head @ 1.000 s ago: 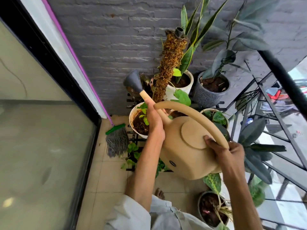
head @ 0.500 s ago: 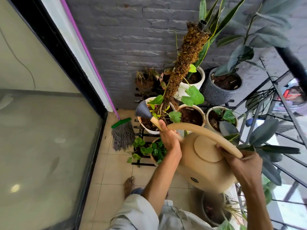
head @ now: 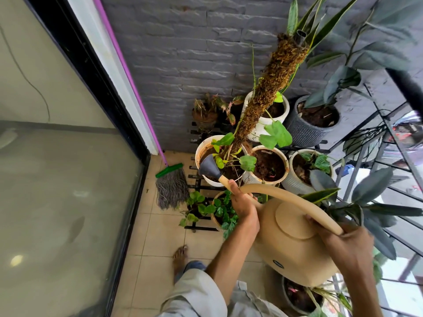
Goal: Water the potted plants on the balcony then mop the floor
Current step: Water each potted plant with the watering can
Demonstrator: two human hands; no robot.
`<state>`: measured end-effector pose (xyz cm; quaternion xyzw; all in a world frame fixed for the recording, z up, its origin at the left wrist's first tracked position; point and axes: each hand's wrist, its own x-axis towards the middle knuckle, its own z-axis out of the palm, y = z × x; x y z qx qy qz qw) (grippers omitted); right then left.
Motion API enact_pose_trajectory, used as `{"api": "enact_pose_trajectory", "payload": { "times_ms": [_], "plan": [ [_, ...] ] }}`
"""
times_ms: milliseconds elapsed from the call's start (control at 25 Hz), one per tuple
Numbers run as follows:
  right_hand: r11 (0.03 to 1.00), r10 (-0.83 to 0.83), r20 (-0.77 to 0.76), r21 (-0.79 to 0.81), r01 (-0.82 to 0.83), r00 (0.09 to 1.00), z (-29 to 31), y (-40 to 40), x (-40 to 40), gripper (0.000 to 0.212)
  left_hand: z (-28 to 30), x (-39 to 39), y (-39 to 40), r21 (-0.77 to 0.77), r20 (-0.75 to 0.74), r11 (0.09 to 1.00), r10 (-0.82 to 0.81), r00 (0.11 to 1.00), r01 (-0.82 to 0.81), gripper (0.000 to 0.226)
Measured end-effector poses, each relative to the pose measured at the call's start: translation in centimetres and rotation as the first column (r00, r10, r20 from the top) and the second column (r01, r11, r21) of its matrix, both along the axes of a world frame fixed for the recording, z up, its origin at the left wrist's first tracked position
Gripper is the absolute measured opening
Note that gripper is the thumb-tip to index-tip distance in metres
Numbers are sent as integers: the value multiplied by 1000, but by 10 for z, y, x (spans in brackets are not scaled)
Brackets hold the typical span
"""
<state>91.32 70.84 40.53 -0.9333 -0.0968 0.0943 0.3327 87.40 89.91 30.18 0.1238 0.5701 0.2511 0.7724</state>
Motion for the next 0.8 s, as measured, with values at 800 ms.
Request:
{"api": "enact_pose_trajectory", "payload": {
  "times_ms": [800],
  "plan": [
    [997,72,-14,-33,-72,997,-4,17,-15,21,-2,-20,17,-11,-3,1000,-12,1000,12,105]
  ]
}}
